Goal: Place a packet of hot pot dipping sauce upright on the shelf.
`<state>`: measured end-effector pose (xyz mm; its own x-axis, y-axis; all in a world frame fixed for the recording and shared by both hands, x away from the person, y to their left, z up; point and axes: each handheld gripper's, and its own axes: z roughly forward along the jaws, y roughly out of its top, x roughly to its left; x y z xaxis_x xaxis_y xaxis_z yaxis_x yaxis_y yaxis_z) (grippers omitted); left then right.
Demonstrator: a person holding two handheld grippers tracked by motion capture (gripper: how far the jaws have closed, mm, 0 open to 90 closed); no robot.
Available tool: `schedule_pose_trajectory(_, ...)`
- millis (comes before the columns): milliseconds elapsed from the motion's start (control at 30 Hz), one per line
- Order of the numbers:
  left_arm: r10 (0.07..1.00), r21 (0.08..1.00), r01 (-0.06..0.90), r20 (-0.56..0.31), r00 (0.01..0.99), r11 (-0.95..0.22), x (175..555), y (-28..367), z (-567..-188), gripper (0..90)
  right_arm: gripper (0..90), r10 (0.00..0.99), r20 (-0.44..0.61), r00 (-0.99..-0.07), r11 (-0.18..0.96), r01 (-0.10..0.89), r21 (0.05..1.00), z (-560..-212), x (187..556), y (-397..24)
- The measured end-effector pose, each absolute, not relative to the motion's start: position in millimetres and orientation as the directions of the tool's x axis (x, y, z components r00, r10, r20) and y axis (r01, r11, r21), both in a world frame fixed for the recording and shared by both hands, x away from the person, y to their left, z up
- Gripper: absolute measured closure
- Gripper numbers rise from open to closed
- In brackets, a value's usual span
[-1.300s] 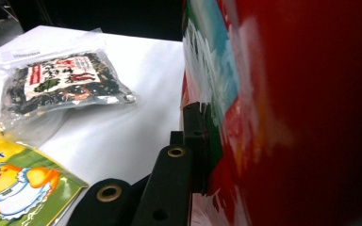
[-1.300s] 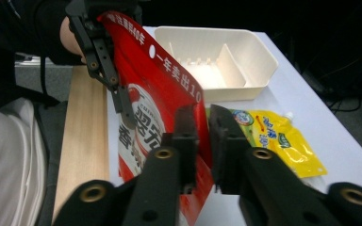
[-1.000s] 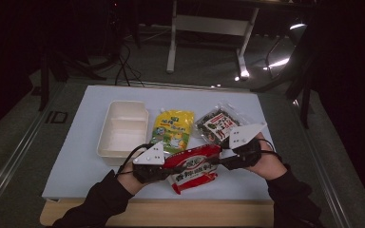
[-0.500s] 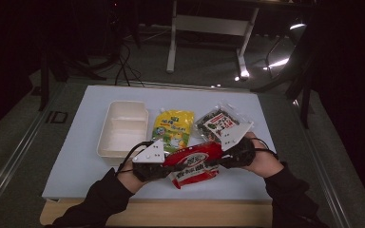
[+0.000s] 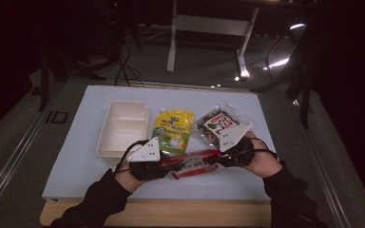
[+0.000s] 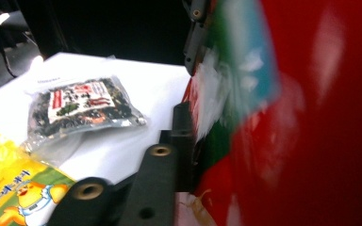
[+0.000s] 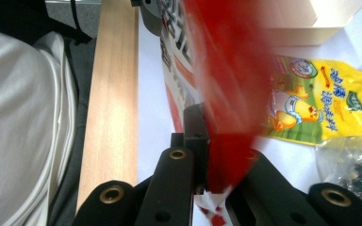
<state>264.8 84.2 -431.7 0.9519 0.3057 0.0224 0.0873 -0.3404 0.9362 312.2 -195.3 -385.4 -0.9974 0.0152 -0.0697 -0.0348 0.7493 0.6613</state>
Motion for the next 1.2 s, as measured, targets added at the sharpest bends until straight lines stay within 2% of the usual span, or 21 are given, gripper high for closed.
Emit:
schedule_pose_trajectory(33, 0.316, 0.939, 0.094, 0.017, 0.948, -0.332, 264.7, 85.1, -431.7, 65.4, 90.0, 0.019, -0.082, -0.996, 0.748, -0.040, 0.662, -384.2, 311.8, -195.2)
schedule_pose_trajectory(200, 0.390, 0.951, 0.111, 0.011, 0.921, -0.287, 263.4, 93.3, -434.1, 34.0, 90.0, 0.041, -0.100, -0.994, 0.738, -0.037, 0.673, -379.1, 314.3, -198.2)
schedule_pose_trajectory(233, 0.396, 0.953, 0.121, -0.002, 0.918, -0.277, 263.7, 95.4, -434.8, 30.3, 90.0, 0.048, -0.099, -0.994, 0.736, -0.033, 0.677, -377.7, 314.9, -199.3)
schedule_pose_trajectory(300, 0.404, 0.953, 0.133, -0.012, 0.915, -0.273, 263.3, 98.4, -436.8, 16.9, 90.0, 0.057, -0.107, -0.993, 0.731, -0.032, 0.682, -375.3, 315.5, -201.0)
schedule_pose_trajectory(367, 0.421, 0.954, 0.144, -0.022, 0.907, -0.261, 262.6, 100.3, -439.3, 12.9, 90.0, 0.063, -0.111, -0.992, 0.729, -0.031, 0.684, -372.1, 316.6, -202.6)
schedule_pose_trajectory(433, 0.423, 0.954, 0.165, -0.045, 0.905, -0.252, 261.8, 101.3, -441.9, 4.4, 90.0, 0.070, -0.108, -0.992, 0.717, -0.025, 0.696, -368.7, 318.2, -204.2)
schedule_pose_trajectory(567, 0.439, 0.960, 0.172, -0.060, 0.897, -0.219, 257.5, 105.1, -447.1, 3.4, 90.0, 0.098, -0.115, -0.989, 0.697, -0.014, 0.717, -361.7, 323.7, -206.3)
schedule_pose_trajectory(767, 0.459, 0.962, 0.156, -0.038, 0.887, -0.224, 251.8, 109.8, -459.3, 3.4, 90.0, 0.137, -0.121, -0.983, 0.670, 0.002, 0.742, -352.8, 334.9, -202.2)
schedule_pose_trajectory(1200, 0.442, 0.946, 0.144, 0.000, 0.897, -0.292, 240.5, 114.9, -493.5, 3.5, 90.0, 0.210, -0.129, -0.969, 0.628, 0.033, 0.777, -337.3, 365.6, -178.3)
